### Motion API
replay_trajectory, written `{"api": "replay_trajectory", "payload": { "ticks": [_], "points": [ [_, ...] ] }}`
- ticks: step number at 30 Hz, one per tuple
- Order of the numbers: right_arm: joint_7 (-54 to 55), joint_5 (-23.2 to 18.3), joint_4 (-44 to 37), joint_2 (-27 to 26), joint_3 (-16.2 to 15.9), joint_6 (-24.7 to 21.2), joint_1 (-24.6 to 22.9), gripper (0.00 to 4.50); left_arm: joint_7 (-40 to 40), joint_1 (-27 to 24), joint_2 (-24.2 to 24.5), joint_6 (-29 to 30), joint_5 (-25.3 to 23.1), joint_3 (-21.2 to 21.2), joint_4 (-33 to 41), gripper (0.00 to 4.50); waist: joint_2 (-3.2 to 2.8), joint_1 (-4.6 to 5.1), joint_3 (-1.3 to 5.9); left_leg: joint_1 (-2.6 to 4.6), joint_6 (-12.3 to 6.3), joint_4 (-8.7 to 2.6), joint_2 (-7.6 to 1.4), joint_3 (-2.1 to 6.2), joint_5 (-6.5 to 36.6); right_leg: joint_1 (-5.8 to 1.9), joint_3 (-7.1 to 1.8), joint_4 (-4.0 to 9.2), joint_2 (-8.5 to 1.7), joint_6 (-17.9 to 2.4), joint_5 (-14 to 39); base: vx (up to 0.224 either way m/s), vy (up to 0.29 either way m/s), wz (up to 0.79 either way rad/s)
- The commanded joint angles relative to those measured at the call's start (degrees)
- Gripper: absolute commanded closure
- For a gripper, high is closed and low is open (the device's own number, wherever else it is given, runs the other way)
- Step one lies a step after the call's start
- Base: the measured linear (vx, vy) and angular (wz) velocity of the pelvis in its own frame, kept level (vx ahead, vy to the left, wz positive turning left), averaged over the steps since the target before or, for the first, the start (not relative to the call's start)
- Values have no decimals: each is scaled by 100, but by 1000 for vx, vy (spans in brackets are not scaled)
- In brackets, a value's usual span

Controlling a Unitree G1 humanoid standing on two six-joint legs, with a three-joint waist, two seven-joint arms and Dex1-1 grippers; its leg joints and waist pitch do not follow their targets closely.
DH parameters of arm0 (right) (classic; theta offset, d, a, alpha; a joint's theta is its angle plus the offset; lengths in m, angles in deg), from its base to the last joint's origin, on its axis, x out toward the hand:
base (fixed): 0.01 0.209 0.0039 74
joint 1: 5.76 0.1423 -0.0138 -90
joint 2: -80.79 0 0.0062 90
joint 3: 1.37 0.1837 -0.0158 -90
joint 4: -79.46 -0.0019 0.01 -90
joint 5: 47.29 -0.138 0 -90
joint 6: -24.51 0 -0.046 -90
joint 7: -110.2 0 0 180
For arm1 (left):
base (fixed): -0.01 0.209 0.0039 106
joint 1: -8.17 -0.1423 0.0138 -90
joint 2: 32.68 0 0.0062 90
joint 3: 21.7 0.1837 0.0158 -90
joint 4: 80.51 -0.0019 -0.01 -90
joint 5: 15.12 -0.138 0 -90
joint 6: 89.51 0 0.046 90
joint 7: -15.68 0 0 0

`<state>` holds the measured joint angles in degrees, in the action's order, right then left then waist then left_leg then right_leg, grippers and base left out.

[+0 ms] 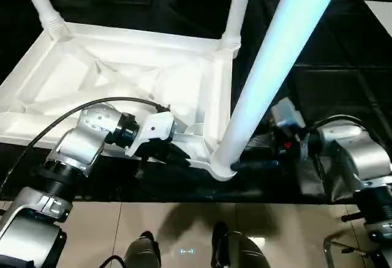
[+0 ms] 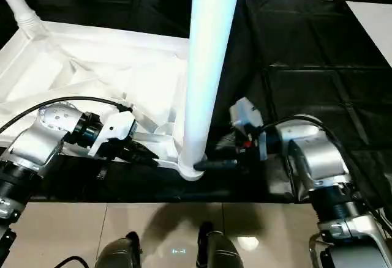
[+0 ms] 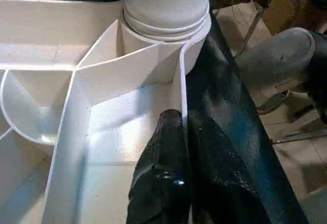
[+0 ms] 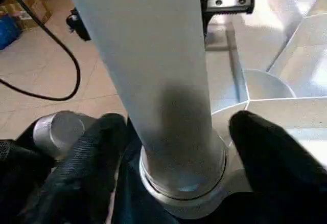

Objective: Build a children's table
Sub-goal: Rotate leg to tighten

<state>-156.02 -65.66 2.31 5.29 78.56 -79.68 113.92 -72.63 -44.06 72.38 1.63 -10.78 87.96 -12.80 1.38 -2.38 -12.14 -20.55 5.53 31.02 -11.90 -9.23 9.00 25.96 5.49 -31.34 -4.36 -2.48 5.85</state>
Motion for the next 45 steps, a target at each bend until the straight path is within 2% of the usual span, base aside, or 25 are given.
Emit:
{"api": "replay_trajectory", "payload": {
  "ticks": [1, 3, 12, 21, 23, 25, 26, 27, 28, 31, 35, 42, 43, 45],
  "points": [
    [-200, -22, 114, -10, -108, 83, 127, 148, -398, -119, 48, -115, -49, 487, 47, 450, 76, 23, 481, -19, -783, -249, -60, -61, 840, -460, -291, 242, -316, -1088, 2135, 0, 0, 0],
    [-301, -60, 191, -41, -156, 86, 204, 154, -419, -132, 112, -167, -5, 555, 67, 450, 78, 26, 474, -11, -771, -249, -61, -66, 873, -452, -290, 248, -313, -1083, 2164, 0, 0, 0],
    [-558, -115, 348, -145, -302, 43, 311, 236, -419, -78, 153, -273, 117, 712, 20, 450, 88, 27, 461, -17, -743, -254, -62, -66, 854, -456, -298, 244, -316, -1073, 2166, 0, 0, 0],
    [-620, -183, 239, -217, -394, -92, 224, 251, -419, -38, 147, -290, 186, 753, -27, 450, 69, 28, 449, -9, -686, -265, -65, -61, 918, -449, -296, 263, -316, -1054, 2263, 0, 0, 0],
    [-602, -180, 174, -230, -365, -113, 194, 251, -419, -33, 141, -283, 197, 739, -48, 450, 50, 25, 449, -9, -668, -265, -68, -59, 938, -451, -297, 263, -317, -1053, 2268, 0, 0, 0],
    [-527, -156, 148, -249, -338, -89, 179, 251, -419, -32, 144, -276, 204, 737, -50, 450, 58, 26, 451, -8, -656, -267, -70, -59, 956, -451, -298, 263, -318, -1058, 2261, 0, 0, 0],
    [-428, -248, 137, -287, -291, -396, 206, 251, -419, -38, 142, -268, 205, 722, -50, 450, 56, 27, 456, -9, -654, -267, -68, -57, 940, -456, -297, 258, -314, -1076, 2227, 0, 0, 0],
    [-428, -248, 137, -287, -291, -396, 206, 195, -419, -38, 142, -268, 205, 722, -50, 450, 60, 29, 451, -14, -656, -269, -68, -58, 943, -458, -297, 261, -313, -1082, 2218, 0, 0, 0],
    [-326, -309, 123, -307, -251, -641, 224, 181, -419, -48, 126, -257, 198, 691, -55, 450, 72, 32, 454, -14, -651, -267, -65, -60, 950, -460, -296, 264, -313, -1071, 2243, 0, 0, 0],
    [-239, -335, 69, -311, -242, -818, 216, 161, -419, -61, 108, -255, 187, 662, -61, 450, 60, 32, 451, -15, -624, -269, -62, -59, 970, -455, -295, 283, -319, -1017, 2385, 0, 0, 0],
    [-76, -148, 75, -356, -291, -585, 187, 127, -419, -37, 96, -278, 183, 670, -100, 450, 53, 25, 459, -2, -577, -271, -74, -60, 942, -441, -301, 260, -317, -1054, 2228, 0, 0, 0],
    [-115, 3, 79, -304, -383, -475, 167, 127, -419, -20, 119, -340, 163, 668, -146, 450, 49, 11, 464, 1, -570, -273, -73, -62, 959, -449, -304, 259, -324, -1060, 2243, 0, 0, 0],
    [-119, 17, 90, -283, -396, -472, 172, 153, -419, -16, 127, -357, 155, 664, -161, 450, 50, 12, 469, -1, -581, -271, -77, -62, 926, -451, -307, 248, -323, -1083, 2162, 0, 0, 0],
    [-83, 25, 134, -301, -394, -455, 201, 164, -419, -16, 130, -370, 142, 652, -177, 450, 51, 11, 465, -6, -597, -270, -75, -64, 944, -453, -304, 248, -322, -1099, 2136, 0, 0, 0]
  ]
}}
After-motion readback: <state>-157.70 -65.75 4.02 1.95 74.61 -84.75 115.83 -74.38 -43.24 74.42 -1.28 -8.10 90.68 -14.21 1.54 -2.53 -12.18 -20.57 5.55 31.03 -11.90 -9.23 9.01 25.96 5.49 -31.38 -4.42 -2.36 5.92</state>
